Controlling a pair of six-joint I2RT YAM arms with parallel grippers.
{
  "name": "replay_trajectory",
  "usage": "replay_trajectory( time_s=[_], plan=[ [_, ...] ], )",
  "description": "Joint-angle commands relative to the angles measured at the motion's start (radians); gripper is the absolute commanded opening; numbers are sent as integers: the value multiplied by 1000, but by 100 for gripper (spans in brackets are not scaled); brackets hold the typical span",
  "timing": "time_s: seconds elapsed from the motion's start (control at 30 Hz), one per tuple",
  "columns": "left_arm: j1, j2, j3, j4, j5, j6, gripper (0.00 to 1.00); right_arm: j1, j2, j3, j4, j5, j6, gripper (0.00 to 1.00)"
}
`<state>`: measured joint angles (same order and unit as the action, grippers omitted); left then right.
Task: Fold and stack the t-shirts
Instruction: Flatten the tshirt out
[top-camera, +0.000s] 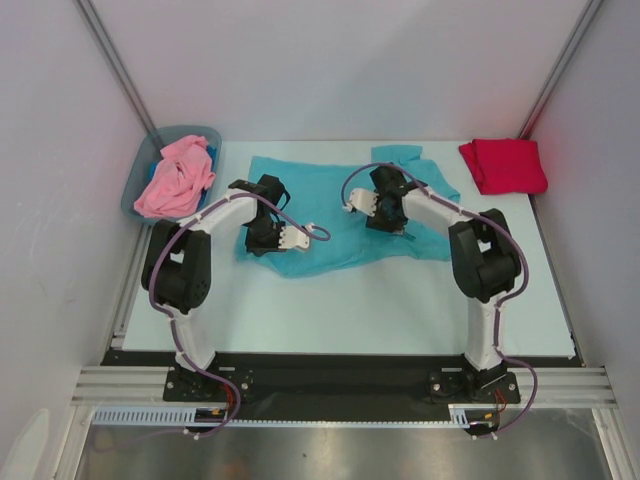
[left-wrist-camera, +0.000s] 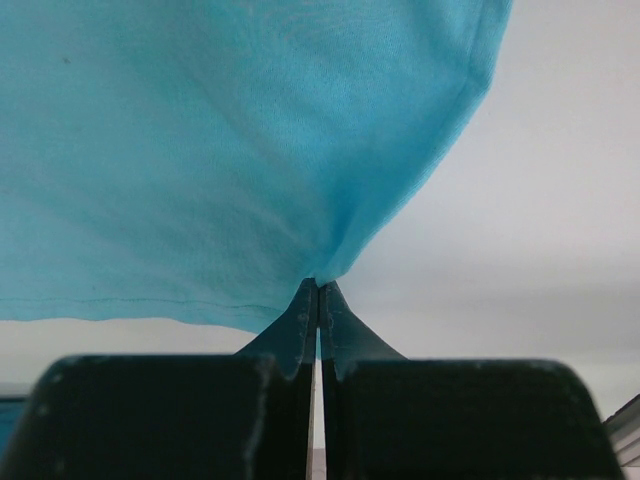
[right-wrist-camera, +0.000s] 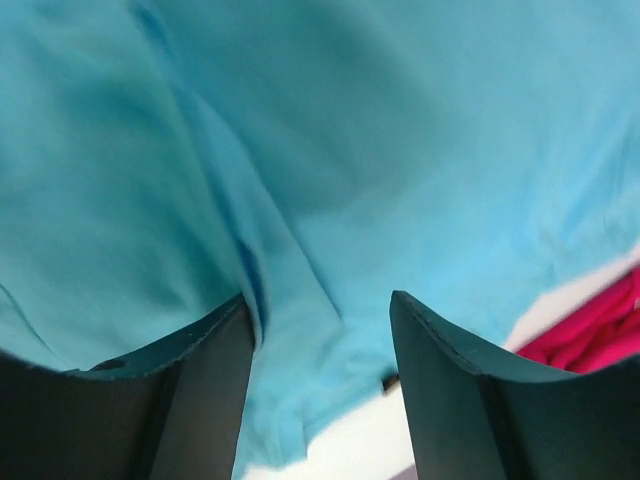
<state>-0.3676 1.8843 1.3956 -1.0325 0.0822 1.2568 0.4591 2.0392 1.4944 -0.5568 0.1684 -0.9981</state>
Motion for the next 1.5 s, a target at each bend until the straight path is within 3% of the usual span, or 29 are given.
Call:
replay_trajectory(
  time_s=[0.0, 0.3, 0.73, 0.9, 1.17, 1.47],
  plan=[
    [-8, 1, 33, -5, 22, 3, 0, -51, -137, 35, -47, 8, 38, 61],
    [-14, 27, 72, -4, 24, 3, 0, -100, -195, -86, -54, -3, 49, 59],
    [-16, 36, 79, -6, 17, 9, 0, -96, -166, -76, -91, -46, 78, 54],
    [-17, 47, 88, -6, 21, 6, 0, -115, -99, -11, -150, -142, 162, 48],
    [-16, 52, 91, -8, 11, 9, 0, -217, -20, 170, -235, -303, 334, 48],
    [-16, 61, 109, -12, 5, 18, 0, -246, -25, 173, -285, -359, 320, 46]
  ],
)
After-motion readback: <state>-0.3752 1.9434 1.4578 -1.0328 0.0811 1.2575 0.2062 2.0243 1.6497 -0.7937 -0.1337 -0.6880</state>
